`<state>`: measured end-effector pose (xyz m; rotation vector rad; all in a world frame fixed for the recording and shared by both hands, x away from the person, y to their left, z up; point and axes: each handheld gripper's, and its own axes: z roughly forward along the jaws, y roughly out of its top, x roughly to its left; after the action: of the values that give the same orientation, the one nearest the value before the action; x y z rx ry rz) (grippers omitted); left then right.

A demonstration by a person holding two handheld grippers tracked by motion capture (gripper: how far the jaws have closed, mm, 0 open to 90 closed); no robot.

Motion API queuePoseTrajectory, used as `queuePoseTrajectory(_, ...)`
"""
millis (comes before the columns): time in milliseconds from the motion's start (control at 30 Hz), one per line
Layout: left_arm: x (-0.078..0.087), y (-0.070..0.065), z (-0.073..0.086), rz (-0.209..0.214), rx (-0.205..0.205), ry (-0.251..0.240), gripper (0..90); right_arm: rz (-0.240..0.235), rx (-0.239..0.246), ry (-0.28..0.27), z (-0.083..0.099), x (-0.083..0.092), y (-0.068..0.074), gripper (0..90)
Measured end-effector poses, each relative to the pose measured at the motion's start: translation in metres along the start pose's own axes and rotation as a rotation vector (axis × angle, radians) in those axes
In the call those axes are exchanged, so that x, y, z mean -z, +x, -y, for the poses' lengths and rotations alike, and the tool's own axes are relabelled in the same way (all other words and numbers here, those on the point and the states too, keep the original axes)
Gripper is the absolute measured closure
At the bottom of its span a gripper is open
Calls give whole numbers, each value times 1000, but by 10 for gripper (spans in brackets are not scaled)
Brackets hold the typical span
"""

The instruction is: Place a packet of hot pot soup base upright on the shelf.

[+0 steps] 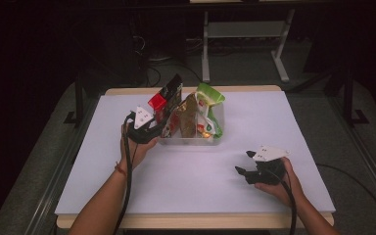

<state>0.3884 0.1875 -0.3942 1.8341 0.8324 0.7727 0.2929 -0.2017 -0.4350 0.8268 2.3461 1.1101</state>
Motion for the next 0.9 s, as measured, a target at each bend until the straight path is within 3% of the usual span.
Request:
queuePoseTrajectory(367,19,6,1,13,-38,-18,565,21,24,6,-4,2,1,319)
queuePoseTrajectory(533,25,6,2,26,-65,-8,550,25,35,4,-6,3,2,319)
queuePoseTrajectory(900,35,14,12,38,-78,35,452,43,55,3,-10,6,4,318)
